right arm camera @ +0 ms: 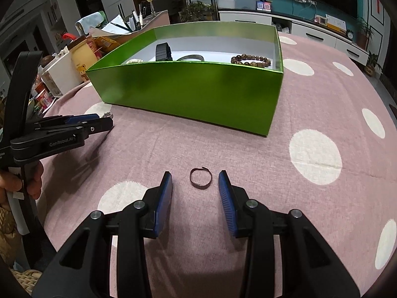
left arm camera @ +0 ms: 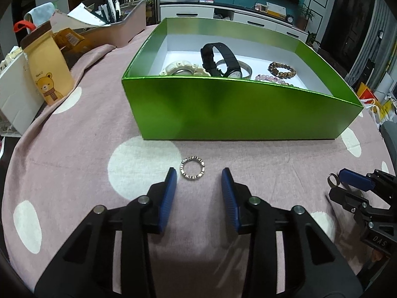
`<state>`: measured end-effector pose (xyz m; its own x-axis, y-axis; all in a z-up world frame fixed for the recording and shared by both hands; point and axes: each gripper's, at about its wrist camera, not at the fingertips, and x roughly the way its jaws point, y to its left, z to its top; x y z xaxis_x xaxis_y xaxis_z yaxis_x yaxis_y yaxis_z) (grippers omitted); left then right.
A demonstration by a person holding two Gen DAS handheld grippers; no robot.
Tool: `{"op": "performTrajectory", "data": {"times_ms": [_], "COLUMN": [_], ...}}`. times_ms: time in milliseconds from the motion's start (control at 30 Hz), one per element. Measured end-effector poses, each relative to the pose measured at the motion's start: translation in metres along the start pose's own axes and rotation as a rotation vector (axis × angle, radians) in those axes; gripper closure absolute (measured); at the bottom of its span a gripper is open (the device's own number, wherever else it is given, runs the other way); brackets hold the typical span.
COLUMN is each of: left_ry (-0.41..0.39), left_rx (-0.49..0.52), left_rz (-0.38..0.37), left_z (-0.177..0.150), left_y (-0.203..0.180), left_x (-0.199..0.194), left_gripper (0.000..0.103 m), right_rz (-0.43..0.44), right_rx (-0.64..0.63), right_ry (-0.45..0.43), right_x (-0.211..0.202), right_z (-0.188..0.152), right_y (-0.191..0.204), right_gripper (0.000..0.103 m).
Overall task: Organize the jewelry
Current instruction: 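Move the left tool to the patterned silver ring while the right tool approaches the dark ring, then grasp the patterned silver ring with the left tool while the right tool grasps the dark ring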
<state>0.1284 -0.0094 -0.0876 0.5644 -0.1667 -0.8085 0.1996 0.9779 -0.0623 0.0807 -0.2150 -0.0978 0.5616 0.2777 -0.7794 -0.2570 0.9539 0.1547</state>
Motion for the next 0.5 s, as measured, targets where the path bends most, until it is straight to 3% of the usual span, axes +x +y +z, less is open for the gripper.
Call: {"op": "performTrajectory", "data": {"times_ms": [67,167,233,500], "left_ry": [-0.004,-0.014,-0.02,-0.019], "left_rx": [0.005,0.013,0.014,-0.003], "left_rz": [-0.005,-0.006,-0.007,-0.026], "left_z": [0.0006,0.0,-0.001,-0.0013], "left_y": [-0.0004,-0.0012,-0.0012,0.0009], "left_x": [0.0007,0.0012,0.0008,-0.0025], "left_gripper": [0.072,0.086,0.086,0.087], "right_rz": [0.0,-0.013,-0.011,0.005], "right_rx": [-0.005,-0.012,-0.01,-0.008], "right_ry": [-0.003,-0.005,-0.006,-0.014], "right_x": [0.001,0.0022,0.0021,-0.0023], "right_z": [0.001,0.0022,0.0025,0.0016], "right_y": [0.001,0.0013,0.0002,0.0036], "right_gripper": [0.065,0.08,0.084,0.084]}}
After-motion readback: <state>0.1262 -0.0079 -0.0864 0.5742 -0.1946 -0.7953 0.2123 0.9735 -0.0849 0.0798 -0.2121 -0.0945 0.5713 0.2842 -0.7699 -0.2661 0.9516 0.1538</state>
